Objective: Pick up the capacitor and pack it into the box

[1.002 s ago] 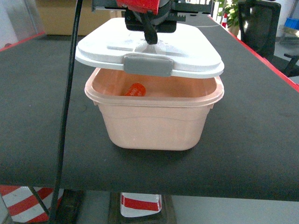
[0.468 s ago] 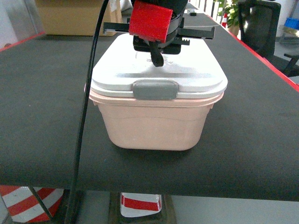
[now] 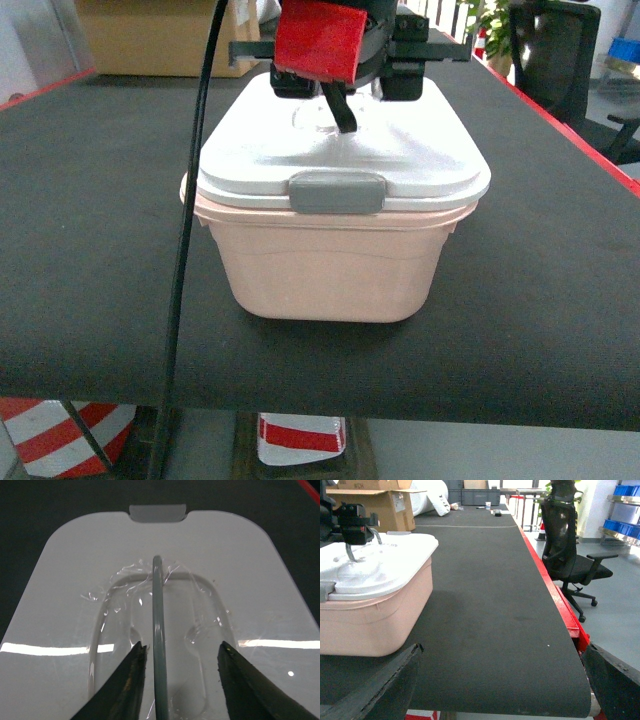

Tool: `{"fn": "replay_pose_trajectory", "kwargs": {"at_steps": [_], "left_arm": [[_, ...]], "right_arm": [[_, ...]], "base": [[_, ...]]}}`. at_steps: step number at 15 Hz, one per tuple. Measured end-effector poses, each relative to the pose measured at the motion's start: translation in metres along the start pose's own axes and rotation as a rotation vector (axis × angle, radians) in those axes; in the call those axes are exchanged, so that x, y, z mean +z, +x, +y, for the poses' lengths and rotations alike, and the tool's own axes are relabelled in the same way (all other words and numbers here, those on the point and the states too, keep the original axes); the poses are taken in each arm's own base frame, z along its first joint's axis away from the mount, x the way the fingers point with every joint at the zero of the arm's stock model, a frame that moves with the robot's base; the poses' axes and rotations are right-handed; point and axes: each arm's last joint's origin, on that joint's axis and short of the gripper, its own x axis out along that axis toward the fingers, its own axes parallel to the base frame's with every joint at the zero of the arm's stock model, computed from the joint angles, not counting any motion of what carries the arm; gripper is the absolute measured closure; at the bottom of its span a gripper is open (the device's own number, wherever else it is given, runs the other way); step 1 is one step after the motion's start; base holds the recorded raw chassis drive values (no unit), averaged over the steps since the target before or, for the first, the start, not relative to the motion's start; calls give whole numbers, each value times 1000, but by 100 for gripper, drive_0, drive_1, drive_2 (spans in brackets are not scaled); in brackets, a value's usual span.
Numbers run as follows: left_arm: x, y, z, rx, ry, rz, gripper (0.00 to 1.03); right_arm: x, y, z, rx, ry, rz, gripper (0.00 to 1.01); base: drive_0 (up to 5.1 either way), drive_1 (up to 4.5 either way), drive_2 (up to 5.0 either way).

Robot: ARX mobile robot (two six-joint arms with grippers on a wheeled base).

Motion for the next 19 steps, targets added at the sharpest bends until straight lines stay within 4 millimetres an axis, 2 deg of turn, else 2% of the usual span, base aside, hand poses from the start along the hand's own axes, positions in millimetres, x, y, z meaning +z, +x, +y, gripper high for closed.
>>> {"fn": "replay_pose_trajectory", "kwargs": {"at_steps": [2,4,5,6,7,8,9,11,12,13,16,17,19], "left_arm": [[24,-22,8,-43,-41,-79,35],[47,-58,30,-77,-64,-237,11],[52,-85,50,-83,-63,-346,3],[50,-116,75,-74,-54,-464,6],[39,-147,103,-35,-42,-559,5],[18,-175,131,16,-11,-605,5],[-16,-193,154,48,26,-555,5],[-90,-216,189,88,72,-372,5],[-109,-228,203,105,56,-342,5],[-116,-240,212,116,33,-356,5],[-126,-251,214,101,24,-345,5],[-136,-256,211,70,22,-362,9],[-157,-261,214,79,5,-357,36]], "right_arm": [[0,0,0,0,0,0,3],[0,0,0,0,0,0,3],[0,0,0,0,0,0,3],[0,0,0,0,0,0,3],[0,0,0,0,0,0,3],[0,0,0,0,0,0,3],[0,0,0,0,0,0,3],[0,0,0,0,0,0,3],[0,0,0,0,0,0,3],[0,0,0,0,0,0,3],[0,0,0,0,0,0,3],[0,0,0,0,0,0,3],[0,0,0,0,0,0,3]], "base": [[0,0,0],[0,0,0],[0,0,0],[0,0,0],[0,0,0],[0,0,0],[0,0,0],[0,0,0],[0,0,0],[0,0,0],[0,0,0],[0,0,0],[0,0,0]]}}
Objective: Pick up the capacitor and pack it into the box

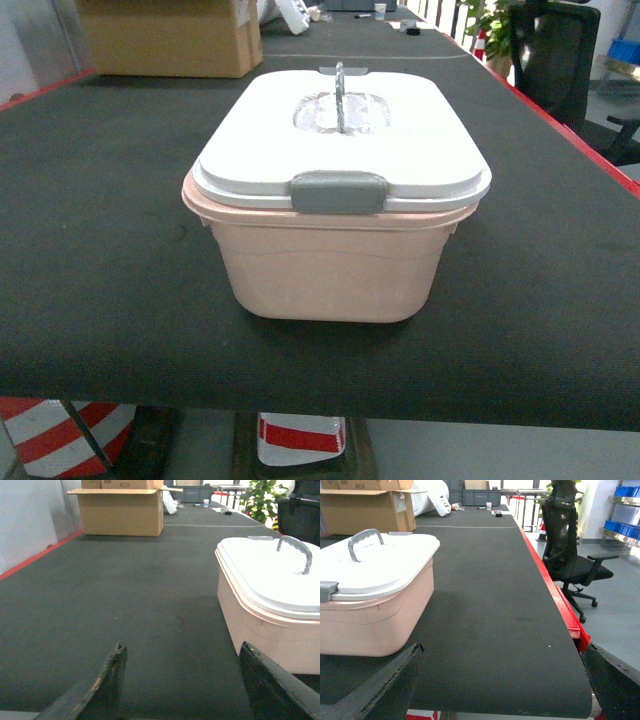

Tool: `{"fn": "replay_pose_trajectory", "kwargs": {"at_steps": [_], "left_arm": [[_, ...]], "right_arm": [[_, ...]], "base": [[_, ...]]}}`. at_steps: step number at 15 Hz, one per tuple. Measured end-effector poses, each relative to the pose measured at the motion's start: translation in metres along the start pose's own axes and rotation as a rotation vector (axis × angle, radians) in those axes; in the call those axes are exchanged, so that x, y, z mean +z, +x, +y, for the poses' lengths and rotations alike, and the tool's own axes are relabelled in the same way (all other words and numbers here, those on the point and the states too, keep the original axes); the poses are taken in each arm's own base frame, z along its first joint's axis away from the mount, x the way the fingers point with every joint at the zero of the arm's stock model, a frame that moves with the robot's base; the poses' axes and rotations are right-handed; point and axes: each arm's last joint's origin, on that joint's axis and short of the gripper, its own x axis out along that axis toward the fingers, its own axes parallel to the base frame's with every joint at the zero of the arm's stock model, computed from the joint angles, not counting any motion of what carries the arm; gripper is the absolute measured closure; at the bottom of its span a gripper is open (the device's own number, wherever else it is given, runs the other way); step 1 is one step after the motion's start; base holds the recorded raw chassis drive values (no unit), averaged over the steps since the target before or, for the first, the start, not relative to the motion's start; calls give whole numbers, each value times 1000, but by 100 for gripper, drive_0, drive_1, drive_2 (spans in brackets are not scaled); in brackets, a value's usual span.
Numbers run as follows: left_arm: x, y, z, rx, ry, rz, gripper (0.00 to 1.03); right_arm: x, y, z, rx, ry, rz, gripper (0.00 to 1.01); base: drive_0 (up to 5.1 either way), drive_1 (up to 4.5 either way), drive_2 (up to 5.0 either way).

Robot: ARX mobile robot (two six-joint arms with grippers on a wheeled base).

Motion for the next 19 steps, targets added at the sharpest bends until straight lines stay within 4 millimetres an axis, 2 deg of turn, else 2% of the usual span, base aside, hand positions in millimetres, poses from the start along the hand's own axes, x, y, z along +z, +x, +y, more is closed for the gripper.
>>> {"fn": "replay_pose_trajectory", "kwargs": {"at_steps": [3,4,5,6,8,11,13,16,17,19], "left_arm": [[-4,-6,14,18,-12,-16,74],[-6,-8,13,-1,-11,-17,88],[-8,-9,12,-6,-12,-14,99],[-9,-10,12,-6,-14,-17,101],[-15,-13,12,-5,-15,-22,101],[-15,-17,12,-5,-15,-34,101],[-19,-27,12,-3,-15,-9,101],[-19,-27,12,-3,-15,-17,101],[-19,-27,12,-3,-15,-17,99],[-19,-27,12,-3,-15,-17,74]], "right_arm": [[0,0,0,-1,0,0,3],[0,0,0,1,0,0,3],[0,0,0,0,0,0,3],[0,0,0,0,0,0,3],[0,0,0,0,0,0,3],[0,0,0,0,0,0,3],[0,0,0,0,0,-2,3],[0,0,0,1,0,0,3],[0,0,0,0,0,0,3],[0,0,0,0,0,0,3]], "base": [[0,0,0],[0,0,0],[0,0,0],[0,0,0],[0,0,0],[0,0,0],[0,0,0],[0,0,0],[0,0,0],[0,0,0]]}}
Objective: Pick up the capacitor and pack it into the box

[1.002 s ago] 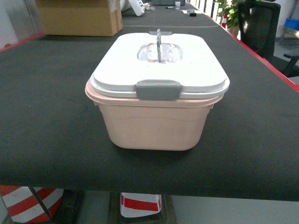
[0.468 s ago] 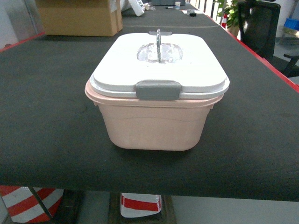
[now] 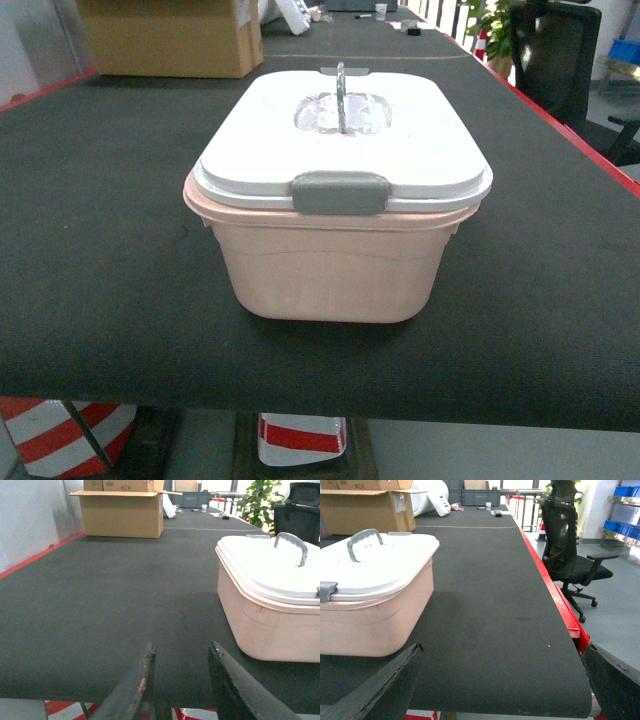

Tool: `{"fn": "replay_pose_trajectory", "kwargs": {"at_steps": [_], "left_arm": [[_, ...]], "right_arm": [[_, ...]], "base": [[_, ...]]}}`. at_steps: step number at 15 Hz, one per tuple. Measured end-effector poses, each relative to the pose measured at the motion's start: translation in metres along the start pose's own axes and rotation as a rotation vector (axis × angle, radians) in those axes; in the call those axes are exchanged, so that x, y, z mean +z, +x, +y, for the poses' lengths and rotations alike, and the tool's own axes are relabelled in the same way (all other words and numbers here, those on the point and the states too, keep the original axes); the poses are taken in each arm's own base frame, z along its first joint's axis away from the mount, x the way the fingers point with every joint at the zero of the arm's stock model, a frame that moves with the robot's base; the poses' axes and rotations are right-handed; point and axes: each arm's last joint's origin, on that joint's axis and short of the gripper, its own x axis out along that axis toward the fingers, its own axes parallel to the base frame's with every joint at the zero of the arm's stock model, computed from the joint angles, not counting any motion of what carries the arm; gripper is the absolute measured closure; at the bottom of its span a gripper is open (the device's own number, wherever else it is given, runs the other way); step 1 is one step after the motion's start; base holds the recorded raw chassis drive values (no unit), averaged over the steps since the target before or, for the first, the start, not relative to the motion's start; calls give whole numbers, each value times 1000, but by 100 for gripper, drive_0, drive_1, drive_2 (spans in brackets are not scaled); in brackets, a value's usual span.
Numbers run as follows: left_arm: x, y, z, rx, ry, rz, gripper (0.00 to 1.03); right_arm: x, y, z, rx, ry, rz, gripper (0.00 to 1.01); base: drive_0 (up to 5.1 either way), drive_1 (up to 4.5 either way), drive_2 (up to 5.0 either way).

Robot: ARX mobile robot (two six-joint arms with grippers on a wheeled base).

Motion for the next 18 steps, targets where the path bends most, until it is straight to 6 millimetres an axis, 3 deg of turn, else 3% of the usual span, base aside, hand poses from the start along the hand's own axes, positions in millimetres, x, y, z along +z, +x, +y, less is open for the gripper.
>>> {"fn": "replay_pose_trajectory", "kwargs": {"at_steps": [2,3,4,18], "left_arm": [[0,0,0,0,0,0,48],[0,0,0,0,0,0,23],[0,0,0,0,0,0,5],[0,0,0,0,0,0,5]], "right_arm": [[0,0,0,0,0,0,3],[0,0,0,0,0,0,3],[0,0,0,0,0,0,3],[0,0,0,0,0,0,3]], "base": [[0,0,0],[0,0,0],[0,0,0],[0,0,0]]}}
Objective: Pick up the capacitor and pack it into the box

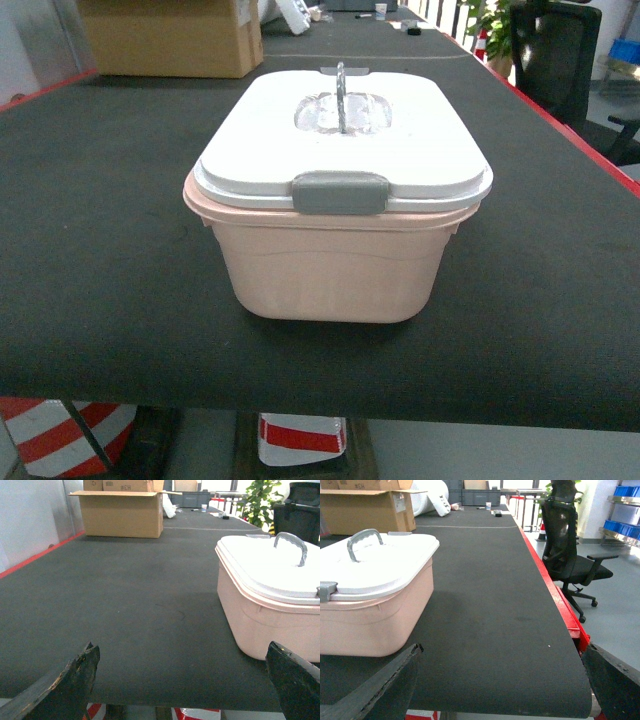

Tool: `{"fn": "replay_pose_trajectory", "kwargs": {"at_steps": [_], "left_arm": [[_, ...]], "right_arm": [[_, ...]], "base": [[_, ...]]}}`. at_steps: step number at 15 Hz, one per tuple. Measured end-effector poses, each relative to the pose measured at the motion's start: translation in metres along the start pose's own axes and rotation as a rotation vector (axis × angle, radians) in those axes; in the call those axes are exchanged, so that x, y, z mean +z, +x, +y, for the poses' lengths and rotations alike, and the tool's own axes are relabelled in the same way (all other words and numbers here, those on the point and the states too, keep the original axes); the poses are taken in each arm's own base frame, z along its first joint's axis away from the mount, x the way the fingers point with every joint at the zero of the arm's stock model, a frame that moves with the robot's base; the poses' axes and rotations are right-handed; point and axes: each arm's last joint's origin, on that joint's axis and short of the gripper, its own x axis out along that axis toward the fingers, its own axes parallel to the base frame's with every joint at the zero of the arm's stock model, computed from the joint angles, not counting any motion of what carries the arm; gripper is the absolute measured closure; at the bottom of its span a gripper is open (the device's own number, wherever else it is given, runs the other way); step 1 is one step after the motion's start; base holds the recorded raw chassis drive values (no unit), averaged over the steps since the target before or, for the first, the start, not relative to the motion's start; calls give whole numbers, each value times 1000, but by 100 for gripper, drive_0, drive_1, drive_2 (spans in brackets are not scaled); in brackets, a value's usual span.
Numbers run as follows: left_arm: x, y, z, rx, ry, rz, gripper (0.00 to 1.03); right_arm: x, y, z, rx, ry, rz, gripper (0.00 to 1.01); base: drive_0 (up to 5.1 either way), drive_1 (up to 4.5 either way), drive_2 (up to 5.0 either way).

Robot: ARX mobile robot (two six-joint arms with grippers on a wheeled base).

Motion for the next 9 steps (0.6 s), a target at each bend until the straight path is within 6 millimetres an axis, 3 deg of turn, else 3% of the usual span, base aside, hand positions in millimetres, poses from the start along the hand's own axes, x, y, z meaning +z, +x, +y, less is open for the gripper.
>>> {"fn": "replay_pose_trajectory", "kwargs": {"at_steps": [9], "left_arm": [[0,0,0,0,0,0,5]], "right_arm": [[0,0,0,0,0,0,3]], "base": [[0,0,0]]}}
